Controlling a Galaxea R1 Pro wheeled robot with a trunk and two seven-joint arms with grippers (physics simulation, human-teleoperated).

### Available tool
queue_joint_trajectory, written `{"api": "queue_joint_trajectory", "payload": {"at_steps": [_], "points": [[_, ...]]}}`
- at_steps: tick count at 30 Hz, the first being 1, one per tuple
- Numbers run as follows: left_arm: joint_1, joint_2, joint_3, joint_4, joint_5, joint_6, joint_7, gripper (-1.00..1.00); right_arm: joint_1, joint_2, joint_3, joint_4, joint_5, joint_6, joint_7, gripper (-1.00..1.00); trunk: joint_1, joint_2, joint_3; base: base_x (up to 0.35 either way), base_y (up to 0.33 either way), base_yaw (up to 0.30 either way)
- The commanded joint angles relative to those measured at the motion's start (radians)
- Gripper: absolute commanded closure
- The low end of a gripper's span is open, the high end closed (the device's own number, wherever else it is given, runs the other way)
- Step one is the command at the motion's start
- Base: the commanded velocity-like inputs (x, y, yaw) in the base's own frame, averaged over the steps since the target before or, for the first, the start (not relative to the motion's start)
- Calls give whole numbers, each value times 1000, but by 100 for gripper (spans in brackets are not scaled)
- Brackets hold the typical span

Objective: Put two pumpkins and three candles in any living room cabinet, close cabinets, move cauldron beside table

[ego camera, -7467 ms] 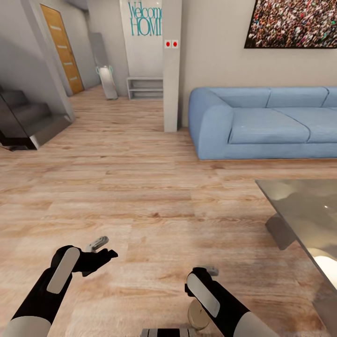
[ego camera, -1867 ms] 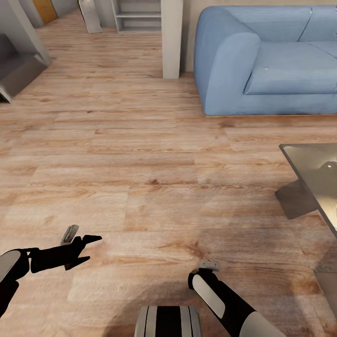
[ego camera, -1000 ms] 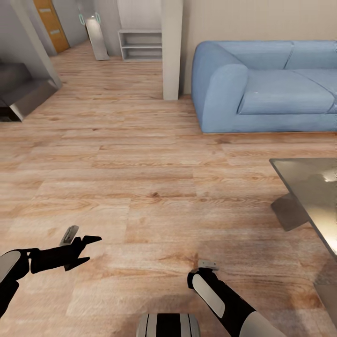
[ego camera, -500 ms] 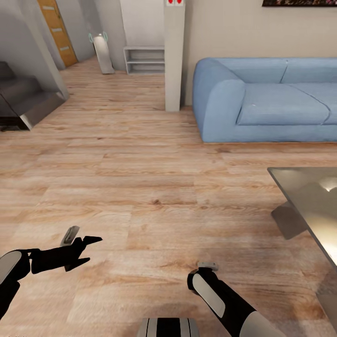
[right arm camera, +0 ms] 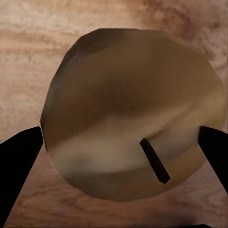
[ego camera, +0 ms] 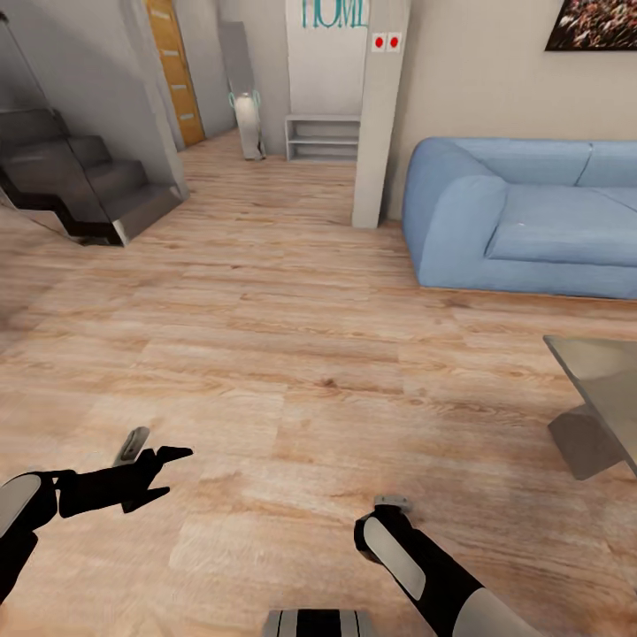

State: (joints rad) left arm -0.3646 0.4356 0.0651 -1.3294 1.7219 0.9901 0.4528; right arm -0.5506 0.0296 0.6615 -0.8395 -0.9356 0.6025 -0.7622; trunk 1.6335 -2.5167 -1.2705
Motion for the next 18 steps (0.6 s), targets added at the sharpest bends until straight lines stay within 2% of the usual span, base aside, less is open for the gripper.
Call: {"api": "queue_joint_trajectory", "payload": {"at_steps": [1, 7, 18], "points": [[0, 0, 1, -1, 9, 2, 10, -100, -1, -1, 2, -1, -7, 3, -10, 100, -1, 0, 2, -306, 89, 252], [0, 2, 1, -1, 10, 2, 10, -100, -1, 1, 1, -1, -8, 5, -13, 100, -4, 1, 20, -241, 70, 236], [0, 0, 1, -1, 10, 2, 10, -100, -1, 1, 3, 0, -8, 5, -14, 100, -9, 4, 51, -15, 4, 227]]}}
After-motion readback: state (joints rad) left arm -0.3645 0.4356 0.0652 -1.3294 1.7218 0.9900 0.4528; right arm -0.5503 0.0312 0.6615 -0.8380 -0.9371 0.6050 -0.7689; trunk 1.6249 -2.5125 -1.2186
